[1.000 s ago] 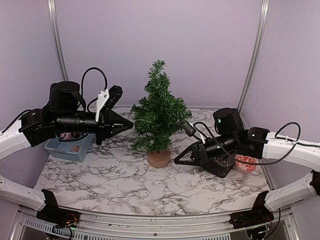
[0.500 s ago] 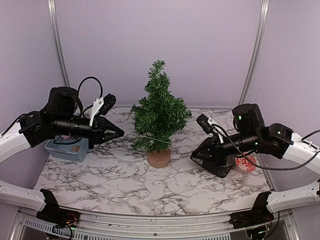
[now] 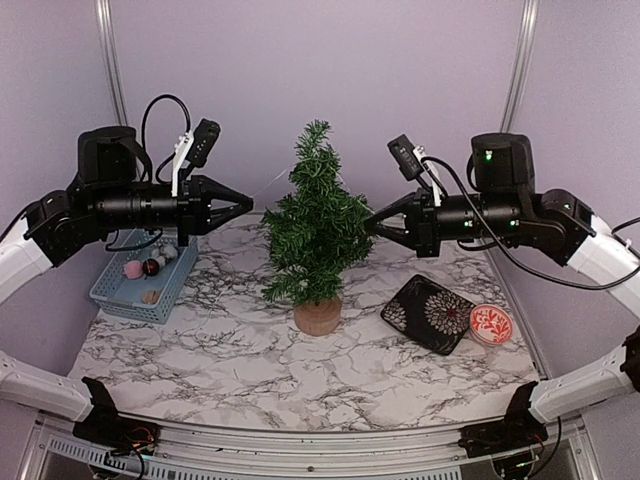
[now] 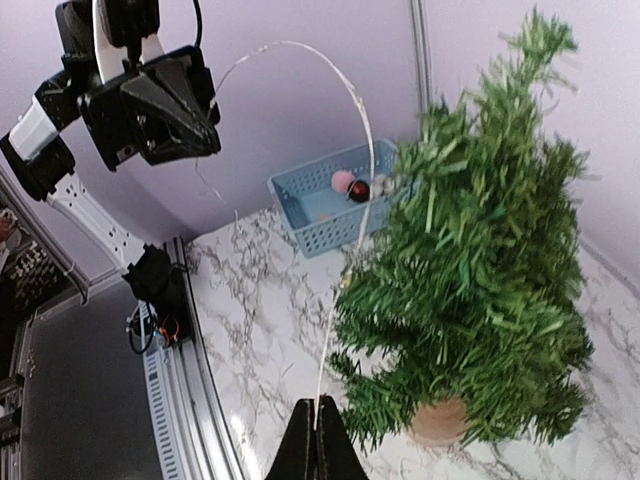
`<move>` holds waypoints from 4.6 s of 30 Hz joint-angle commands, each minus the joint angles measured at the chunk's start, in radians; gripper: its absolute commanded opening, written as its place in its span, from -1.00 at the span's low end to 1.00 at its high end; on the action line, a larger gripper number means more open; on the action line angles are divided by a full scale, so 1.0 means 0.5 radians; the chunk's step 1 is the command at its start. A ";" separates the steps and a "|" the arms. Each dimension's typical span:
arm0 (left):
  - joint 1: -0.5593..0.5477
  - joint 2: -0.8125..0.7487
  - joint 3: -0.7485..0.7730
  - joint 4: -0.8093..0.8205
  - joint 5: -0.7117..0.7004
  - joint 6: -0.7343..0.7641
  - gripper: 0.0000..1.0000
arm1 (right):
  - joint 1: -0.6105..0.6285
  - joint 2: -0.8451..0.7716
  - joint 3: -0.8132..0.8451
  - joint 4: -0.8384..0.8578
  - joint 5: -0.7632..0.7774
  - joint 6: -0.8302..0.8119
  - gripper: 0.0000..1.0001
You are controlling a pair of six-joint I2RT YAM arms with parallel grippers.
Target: Decorate the small christmas tree
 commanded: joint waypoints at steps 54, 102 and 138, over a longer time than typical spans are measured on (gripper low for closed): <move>-0.342 0.456 0.234 0.182 -0.052 0.176 -1.00 | -0.020 0.426 0.255 1.634 0.670 0.758 -1.00; 0.146 0.399 0.051 0.354 -0.227 -0.260 -1.00 | -0.039 0.593 0.236 0.735 1.014 0.505 -1.00; -0.181 0.749 0.119 0.203 -0.139 -0.225 -1.00 | -0.039 0.636 0.149 0.555 0.506 0.602 -1.00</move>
